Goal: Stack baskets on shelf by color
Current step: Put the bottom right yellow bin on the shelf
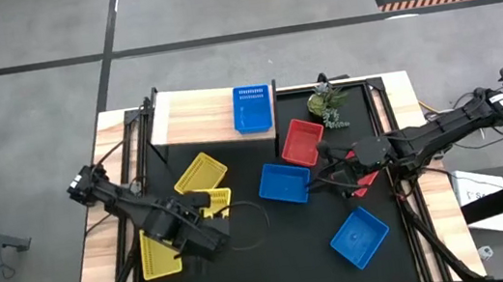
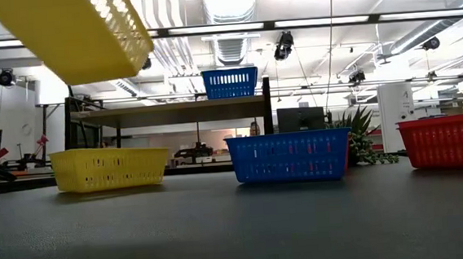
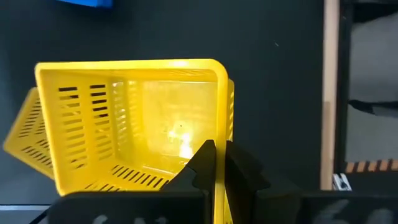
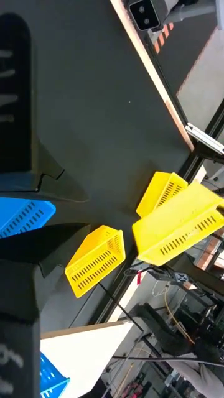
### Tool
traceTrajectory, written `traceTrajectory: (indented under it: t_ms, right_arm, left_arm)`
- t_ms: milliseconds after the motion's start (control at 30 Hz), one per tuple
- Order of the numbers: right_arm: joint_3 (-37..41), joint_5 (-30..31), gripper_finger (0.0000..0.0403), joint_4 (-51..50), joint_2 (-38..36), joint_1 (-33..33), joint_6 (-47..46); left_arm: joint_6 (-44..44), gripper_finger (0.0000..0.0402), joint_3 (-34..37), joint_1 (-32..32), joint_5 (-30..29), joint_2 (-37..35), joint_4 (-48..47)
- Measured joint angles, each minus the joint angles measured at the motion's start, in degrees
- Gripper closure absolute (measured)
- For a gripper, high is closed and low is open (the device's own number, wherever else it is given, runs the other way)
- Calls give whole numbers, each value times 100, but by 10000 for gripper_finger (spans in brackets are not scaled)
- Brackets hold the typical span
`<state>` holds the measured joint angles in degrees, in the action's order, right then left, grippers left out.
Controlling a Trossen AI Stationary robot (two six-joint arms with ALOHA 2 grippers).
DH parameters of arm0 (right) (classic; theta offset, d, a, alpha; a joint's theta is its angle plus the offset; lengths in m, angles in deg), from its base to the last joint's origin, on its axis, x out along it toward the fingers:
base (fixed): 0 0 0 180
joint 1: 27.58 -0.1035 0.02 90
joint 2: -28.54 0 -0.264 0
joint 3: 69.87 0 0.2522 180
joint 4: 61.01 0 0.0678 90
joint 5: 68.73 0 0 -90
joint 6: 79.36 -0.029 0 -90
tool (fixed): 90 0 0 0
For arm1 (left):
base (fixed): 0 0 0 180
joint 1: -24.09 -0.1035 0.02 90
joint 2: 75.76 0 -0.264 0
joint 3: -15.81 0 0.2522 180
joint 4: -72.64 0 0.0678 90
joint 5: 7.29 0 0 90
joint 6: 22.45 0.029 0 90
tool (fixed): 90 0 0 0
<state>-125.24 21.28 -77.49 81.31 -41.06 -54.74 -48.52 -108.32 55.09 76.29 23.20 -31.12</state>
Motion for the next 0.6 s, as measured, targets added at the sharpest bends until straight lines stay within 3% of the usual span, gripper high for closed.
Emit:
traceTrajectory:
  t_ms: [333,600]
  right_arm:
    - [2,3,345,3,0,0,70]
    - [2,11,345,6,0,0,99]
  left_arm:
    - [4,401,7,-217,-244,-366,-4]
    - [786,401,-66,-513,-1418,-698,0]
